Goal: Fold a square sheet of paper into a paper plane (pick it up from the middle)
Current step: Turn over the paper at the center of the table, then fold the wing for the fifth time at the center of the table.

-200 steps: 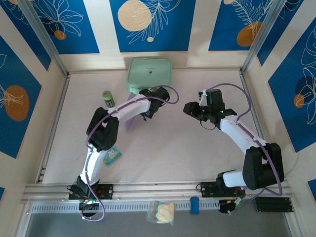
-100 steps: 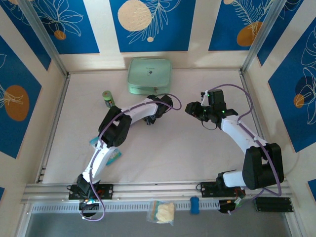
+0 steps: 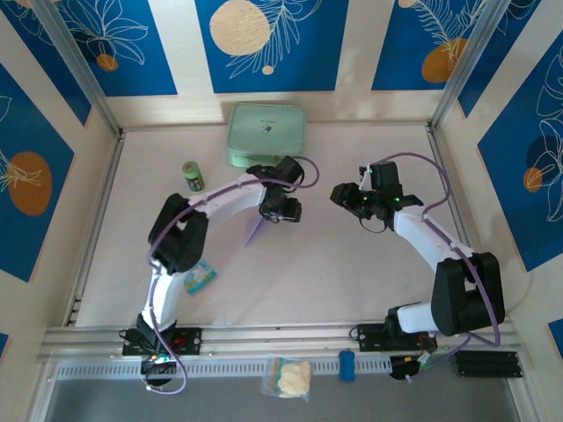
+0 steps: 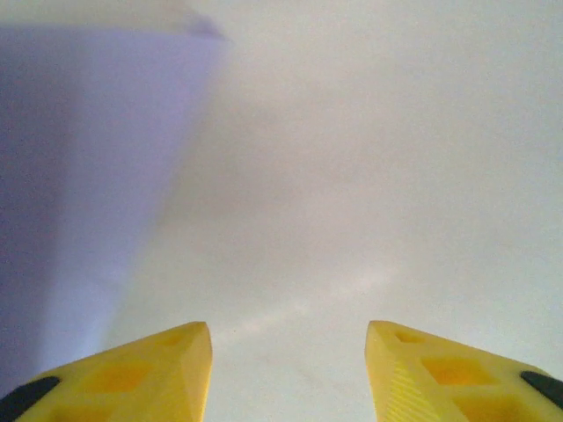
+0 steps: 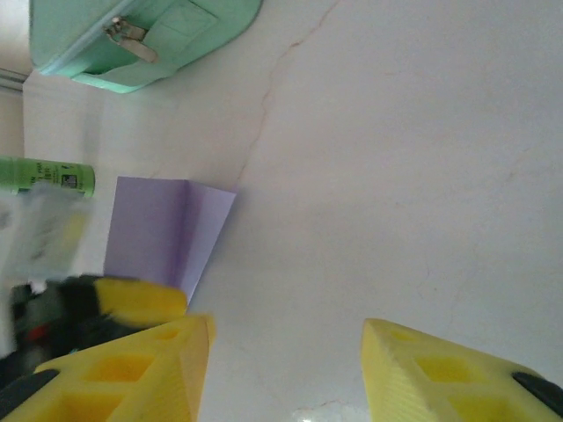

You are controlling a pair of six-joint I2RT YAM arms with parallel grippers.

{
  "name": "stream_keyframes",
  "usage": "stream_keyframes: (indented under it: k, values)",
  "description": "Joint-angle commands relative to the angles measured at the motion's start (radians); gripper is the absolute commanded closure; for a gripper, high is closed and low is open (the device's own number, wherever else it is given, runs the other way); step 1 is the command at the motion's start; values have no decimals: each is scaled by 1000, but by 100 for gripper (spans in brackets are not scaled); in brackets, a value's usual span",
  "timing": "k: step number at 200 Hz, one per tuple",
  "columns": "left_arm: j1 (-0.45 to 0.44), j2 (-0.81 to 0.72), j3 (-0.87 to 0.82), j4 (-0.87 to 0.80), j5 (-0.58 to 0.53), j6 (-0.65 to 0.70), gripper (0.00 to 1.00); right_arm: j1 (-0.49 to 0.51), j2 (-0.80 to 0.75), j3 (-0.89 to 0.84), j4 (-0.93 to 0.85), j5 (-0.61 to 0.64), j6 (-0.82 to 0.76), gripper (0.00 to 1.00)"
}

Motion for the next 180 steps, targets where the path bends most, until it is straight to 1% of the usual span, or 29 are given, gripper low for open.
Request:
stream_keyframes:
  k: [1, 23, 36, 57, 77, 89, 124, 154, 180]
  values:
    - [27, -103, -98, 156, 304, -83, 47, -3, 11, -19, 7, -4, 31, 51]
    - [51, -192, -186, 250, 400, -109, 44, -2, 20, -21, 18, -18, 43, 51]
    - [69, -242, -236, 292, 406, -109, 43, -1, 27, -21, 24, -25, 48, 51]
    - [117, -290, -303, 283, 297, -86, 44, 3, 41, -18, 35, -46, 54, 51]
    - [150, -297, -361, 304, 224, -88, 52, 14, 51, -27, 52, -62, 66, 50]
    - [155, -284, -383, 315, 198, -94, 57, 21, 58, -32, 63, -71, 77, 50]
    - [165, -231, -421, 332, 115, -139, 67, 46, 75, -44, 93, -86, 107, 47]
    - [176, -205, -458, 392, 72, -173, 73, 80, 93, -51, 118, -84, 128, 45]
    - [177, -180, -476, 398, 13, -192, 77, 112, 129, -45, 127, -96, 149, 45]
